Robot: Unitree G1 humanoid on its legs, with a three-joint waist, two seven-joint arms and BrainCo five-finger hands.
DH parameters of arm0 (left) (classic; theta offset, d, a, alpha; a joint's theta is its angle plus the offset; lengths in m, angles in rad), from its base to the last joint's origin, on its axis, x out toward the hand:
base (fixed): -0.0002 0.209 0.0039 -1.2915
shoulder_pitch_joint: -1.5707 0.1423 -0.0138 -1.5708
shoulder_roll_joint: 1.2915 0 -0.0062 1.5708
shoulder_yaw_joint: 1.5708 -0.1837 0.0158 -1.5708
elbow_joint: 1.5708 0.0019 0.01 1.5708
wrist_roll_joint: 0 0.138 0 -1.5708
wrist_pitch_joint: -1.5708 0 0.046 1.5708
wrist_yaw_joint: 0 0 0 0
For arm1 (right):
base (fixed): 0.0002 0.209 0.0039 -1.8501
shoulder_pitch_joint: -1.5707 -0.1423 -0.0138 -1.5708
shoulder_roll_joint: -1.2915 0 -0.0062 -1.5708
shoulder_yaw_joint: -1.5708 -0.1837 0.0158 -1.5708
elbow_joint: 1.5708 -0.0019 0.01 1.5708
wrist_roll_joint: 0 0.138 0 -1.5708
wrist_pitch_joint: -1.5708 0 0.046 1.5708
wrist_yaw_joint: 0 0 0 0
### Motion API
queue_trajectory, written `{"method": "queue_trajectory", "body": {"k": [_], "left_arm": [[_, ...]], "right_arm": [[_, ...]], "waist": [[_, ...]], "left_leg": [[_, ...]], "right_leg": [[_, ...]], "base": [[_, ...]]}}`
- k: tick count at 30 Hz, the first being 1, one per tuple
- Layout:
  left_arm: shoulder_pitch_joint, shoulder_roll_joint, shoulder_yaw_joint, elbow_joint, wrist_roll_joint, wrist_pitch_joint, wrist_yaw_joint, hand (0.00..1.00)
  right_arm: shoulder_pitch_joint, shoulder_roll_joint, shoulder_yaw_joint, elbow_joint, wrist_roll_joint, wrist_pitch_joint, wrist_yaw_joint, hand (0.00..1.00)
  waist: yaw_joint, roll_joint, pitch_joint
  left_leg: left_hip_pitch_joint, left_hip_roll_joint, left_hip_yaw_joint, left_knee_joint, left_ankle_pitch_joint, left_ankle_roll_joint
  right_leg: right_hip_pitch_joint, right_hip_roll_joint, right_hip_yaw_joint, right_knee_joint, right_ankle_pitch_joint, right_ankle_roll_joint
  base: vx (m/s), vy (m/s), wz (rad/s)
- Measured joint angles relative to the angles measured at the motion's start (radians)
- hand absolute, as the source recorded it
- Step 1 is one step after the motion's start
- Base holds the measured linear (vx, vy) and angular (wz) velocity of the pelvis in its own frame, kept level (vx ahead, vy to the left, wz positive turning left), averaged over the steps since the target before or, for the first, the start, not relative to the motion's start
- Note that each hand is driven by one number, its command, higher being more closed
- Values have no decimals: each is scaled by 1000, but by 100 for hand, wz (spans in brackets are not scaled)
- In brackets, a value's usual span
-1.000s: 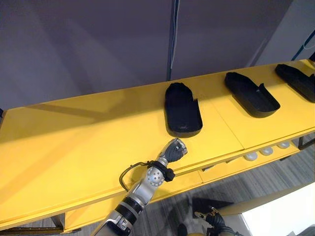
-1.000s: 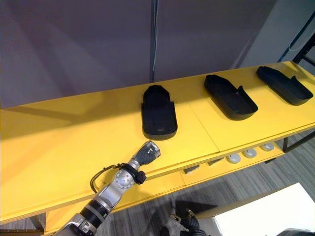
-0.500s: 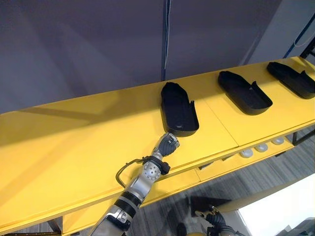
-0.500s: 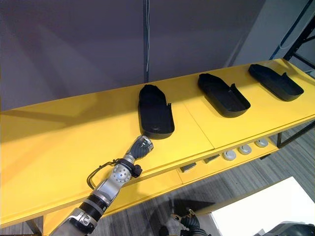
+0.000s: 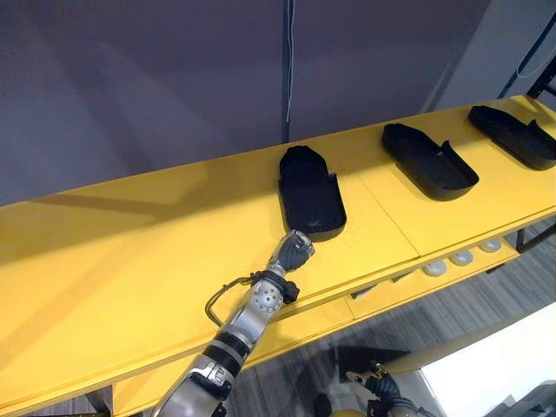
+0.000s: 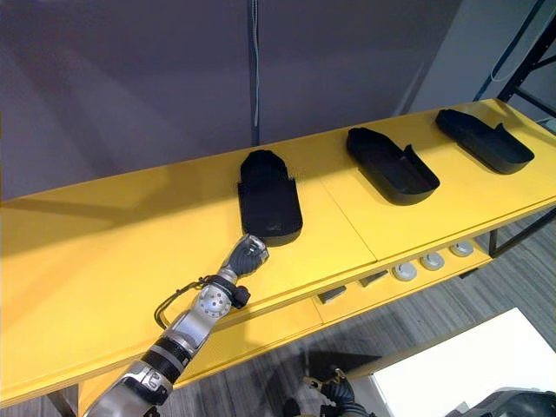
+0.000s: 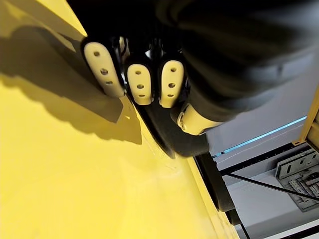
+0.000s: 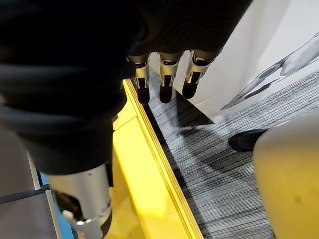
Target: Walk over and take plastic housings, then place them on the shelf
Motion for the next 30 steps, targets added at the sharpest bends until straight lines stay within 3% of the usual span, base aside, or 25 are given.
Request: {"method": "queue_trajectory", "body": {"k": [4, 14, 17, 22, 26, 30], "left_arm": [[-7, 2, -1, 0, -38, -9, -8, 100], [3, 14, -18, -41, -114, -7, -16, 100], [59, 39, -15, -196, -137, -9, -15, 100], [121, 51, 48, -437, -178, -33, -5, 100], [160, 50, 116, -654, -198, -71, 30, 100], [272, 51, 275, -878, -232, -142, 77, 100]], "right_arm": [[-5, 0, -1, -7, 0, 0, 0, 0], [-5, -9, -17, -16, -13, 1, -1, 0], [-4, -18, -15, -16, -14, 1, -1, 0], [8, -42, 6, -14, -19, 1, 0, 0], [13, -62, 11, 8, -19, 1, 0, 0], [29, -79, 25, 28, -21, 1, 1, 0]], "waist": [[-20, 5, 3], [-19, 14, 7], [-15, 19, 8], [19, 29, 2], [55, 31, 0], [85, 32, -12]], "left_leg": [[0, 0, 1, 0, -1, -1], [-1, 0, -7, 10, 0, 0], [-2, -1, -23, 16, 0, 0], [-6, -2, -49, 25, 2, 3], [-15, -6, -72, 37, 3, 4], [-15, -7, -86, 40, 4, 5]], "right_leg": [[-1, 0, 1, 0, 0, 0], [2, -1, -3, 7, -1, -1], [3, -4, -10, 21, -8, -1], [4, -9, -32, 47, -21, 2], [-1, -16, -50, 79, -39, 2], [-6, -19, -62, 111, -57, 1]], "base": [[0, 0, 0], [0, 0, 1], [-5, -1, 11], [-42, -4, 15], [-37, 4, 16], [-10, 2, 12]]}}
